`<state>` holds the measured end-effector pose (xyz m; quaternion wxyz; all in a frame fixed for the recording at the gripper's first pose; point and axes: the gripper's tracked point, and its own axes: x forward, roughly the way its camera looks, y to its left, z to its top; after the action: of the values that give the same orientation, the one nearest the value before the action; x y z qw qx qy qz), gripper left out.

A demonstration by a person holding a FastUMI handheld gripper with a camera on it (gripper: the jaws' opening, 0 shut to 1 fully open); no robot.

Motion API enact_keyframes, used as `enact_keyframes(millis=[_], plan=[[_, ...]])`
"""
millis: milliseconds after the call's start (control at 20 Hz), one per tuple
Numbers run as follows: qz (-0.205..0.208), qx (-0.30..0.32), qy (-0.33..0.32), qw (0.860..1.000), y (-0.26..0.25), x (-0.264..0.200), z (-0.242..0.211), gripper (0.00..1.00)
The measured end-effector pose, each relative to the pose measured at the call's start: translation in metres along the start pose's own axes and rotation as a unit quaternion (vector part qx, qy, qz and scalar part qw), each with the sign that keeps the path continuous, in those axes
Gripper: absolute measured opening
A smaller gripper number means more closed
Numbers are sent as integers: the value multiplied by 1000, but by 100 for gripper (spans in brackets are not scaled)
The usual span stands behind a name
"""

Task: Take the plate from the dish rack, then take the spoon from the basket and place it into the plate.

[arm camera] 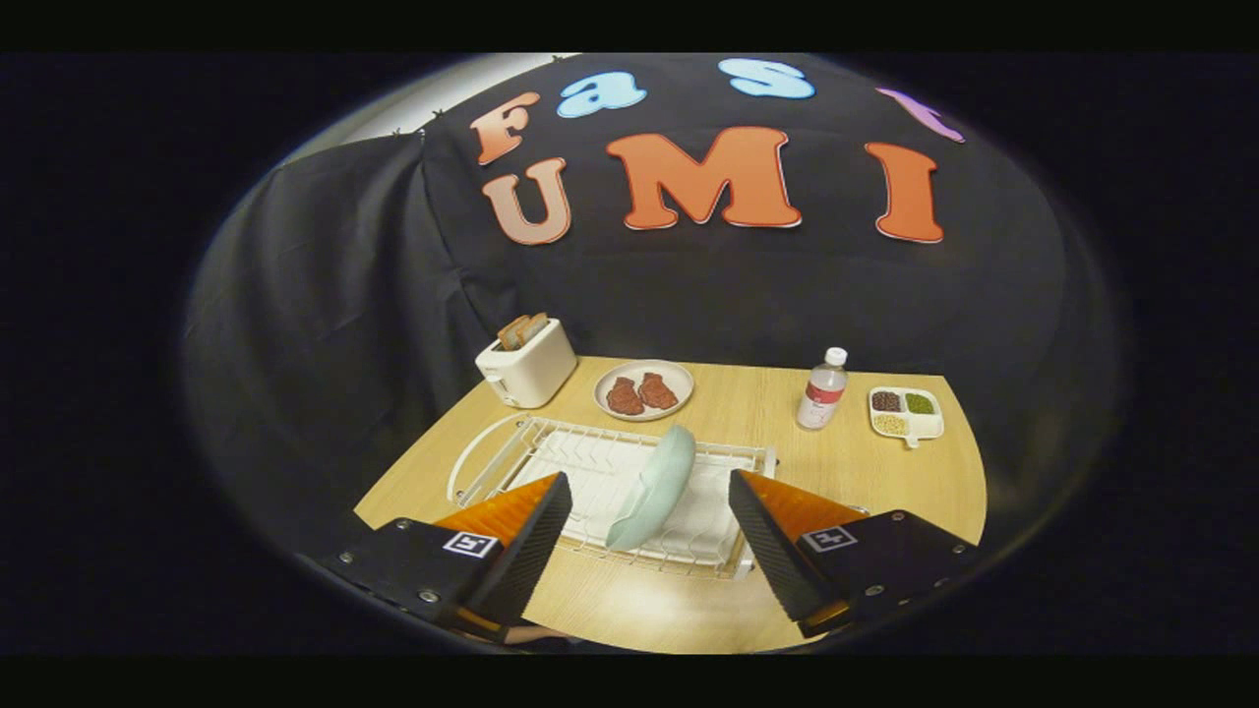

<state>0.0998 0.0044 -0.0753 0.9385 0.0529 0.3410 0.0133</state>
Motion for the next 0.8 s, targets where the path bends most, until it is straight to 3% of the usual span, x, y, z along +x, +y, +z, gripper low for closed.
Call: enact_keyframes(millis=[250, 800], plan=[[-2, 29, 77, 997, 1, 43, -8, 91], [-65, 39, 178, 981, -28, 110, -36, 75]])
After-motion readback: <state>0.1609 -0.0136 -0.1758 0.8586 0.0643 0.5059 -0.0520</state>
